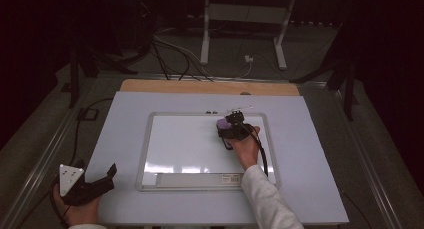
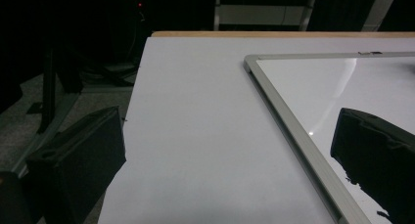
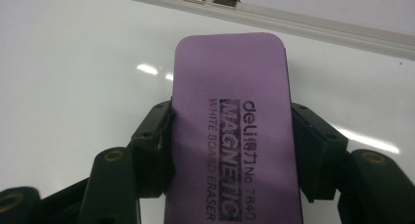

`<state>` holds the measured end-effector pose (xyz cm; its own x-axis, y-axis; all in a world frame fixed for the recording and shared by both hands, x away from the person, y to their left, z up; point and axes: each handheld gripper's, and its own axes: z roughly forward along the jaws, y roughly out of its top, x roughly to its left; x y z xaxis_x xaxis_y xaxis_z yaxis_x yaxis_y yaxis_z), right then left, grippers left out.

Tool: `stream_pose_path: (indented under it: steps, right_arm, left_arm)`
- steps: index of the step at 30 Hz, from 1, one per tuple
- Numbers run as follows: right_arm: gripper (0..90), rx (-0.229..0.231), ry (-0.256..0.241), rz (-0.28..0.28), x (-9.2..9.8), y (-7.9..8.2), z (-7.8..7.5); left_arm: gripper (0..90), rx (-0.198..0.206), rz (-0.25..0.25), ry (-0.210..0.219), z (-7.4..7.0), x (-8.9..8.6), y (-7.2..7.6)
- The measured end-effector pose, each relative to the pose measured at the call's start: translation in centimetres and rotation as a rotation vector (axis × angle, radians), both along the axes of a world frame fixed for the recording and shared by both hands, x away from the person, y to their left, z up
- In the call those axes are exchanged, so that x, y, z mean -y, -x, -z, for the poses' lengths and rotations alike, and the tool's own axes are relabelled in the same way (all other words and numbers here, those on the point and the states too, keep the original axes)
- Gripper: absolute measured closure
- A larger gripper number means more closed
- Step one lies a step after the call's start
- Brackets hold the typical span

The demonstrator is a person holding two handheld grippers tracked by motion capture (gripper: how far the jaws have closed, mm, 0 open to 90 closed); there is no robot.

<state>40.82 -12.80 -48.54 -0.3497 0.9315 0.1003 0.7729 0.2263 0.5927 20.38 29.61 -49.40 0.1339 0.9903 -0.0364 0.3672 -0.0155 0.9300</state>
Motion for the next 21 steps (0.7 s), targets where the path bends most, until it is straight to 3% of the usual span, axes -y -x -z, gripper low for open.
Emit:
stream_pose_path:
  steps: [21]
  right_arm:
    - [40.6, 0.022, -0.061, -0.024, 0.3, 2.6, -0.5]
  left_arm:
    - [0.6, 0.003, 0.006, -0.002, 0.0, 0.1, 0.1]
